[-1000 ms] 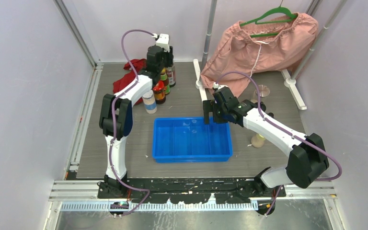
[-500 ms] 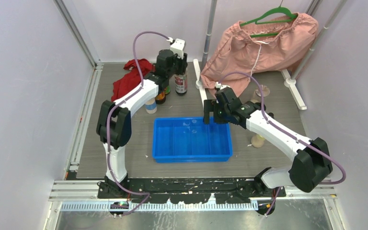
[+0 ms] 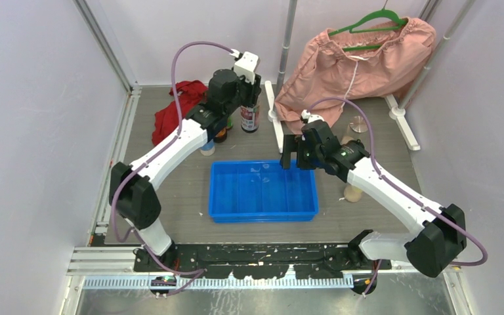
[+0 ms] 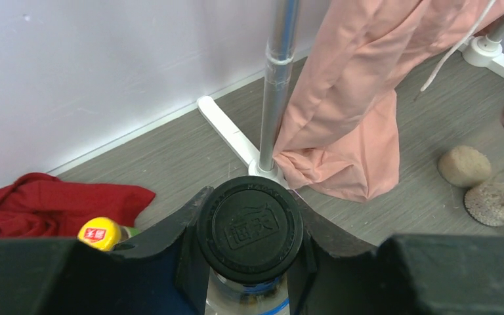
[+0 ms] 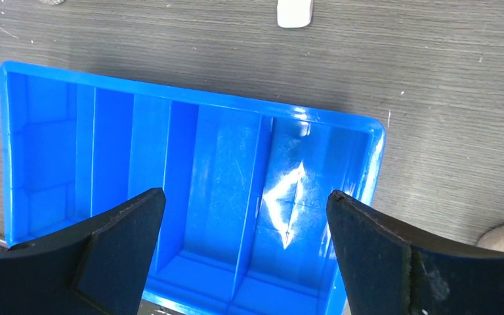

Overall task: Organize the condiment bottles
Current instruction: Pick up the bottle from the center of the board, then place the bottle in the storage box.

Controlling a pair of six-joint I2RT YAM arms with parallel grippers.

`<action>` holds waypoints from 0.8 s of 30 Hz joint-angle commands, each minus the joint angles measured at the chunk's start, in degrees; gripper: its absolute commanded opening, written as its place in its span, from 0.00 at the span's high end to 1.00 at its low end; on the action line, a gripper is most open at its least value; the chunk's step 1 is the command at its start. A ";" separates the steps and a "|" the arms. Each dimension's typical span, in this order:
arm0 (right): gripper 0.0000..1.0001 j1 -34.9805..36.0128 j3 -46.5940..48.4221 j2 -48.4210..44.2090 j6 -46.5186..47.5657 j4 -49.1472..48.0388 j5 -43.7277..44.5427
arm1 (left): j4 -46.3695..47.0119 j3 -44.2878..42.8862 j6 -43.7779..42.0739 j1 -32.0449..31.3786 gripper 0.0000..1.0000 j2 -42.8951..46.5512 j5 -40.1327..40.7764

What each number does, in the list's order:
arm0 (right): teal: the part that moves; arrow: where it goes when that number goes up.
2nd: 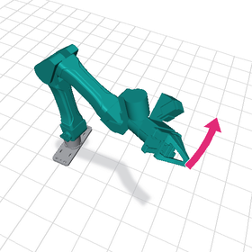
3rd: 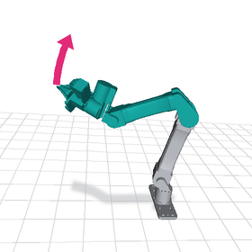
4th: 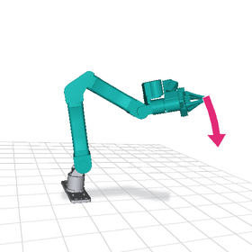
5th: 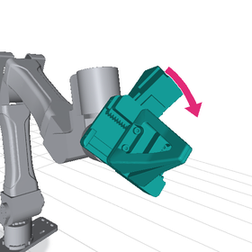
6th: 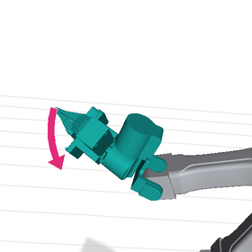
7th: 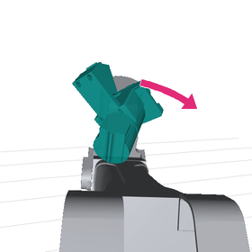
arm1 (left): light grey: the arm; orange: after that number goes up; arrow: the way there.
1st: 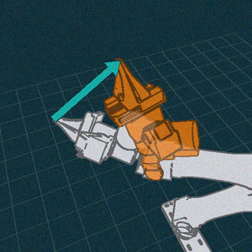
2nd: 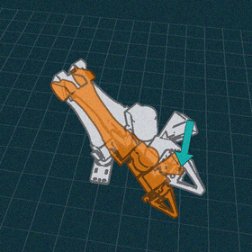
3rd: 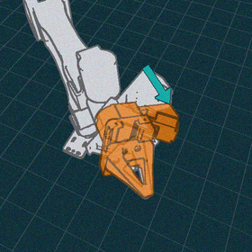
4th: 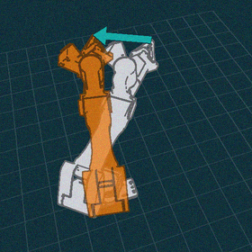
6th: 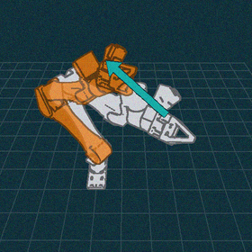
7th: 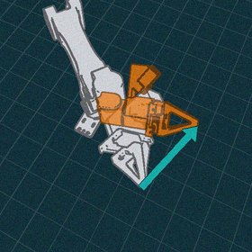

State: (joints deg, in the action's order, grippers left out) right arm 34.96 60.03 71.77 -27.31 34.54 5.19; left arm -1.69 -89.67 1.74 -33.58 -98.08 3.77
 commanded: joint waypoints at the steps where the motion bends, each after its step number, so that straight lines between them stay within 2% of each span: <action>1: 0.01 0.38 1.05 -3.46 -0.65 1.98 2.80 | 0.71 -1.54 -3.47 -3.14 1.00 8.81 4.46; 8: 0.01 0.46 5.02 -5.18 -0.82 7.36 7.42 | -8.10 -2.47 -3.76 -9.58 1.00 14.57 12.13; 14: 0.01 0.45 10.54 -3.91 -1.92 13.63 14.38 | -13.67 -2.16 -2.70 -17.43 1.00 18.02 24.11; 19: 0.00 0.38 11.04 -4.77 -2.63 14.69 14.41 | -15.11 -1.04 -1.21 -23.85 1.00 19.42 33.38; 24: 0.00 0.38 10.64 -5.67 -2.57 16.35 16.25 | -14.26 1.93 3.13 -27.42 1.00 21.49 40.27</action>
State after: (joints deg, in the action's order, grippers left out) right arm 35.16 69.23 68.10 -29.06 49.10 18.20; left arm -21.28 -88.62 1.76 -59.11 -81.62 34.26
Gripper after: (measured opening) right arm 0.994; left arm 0.400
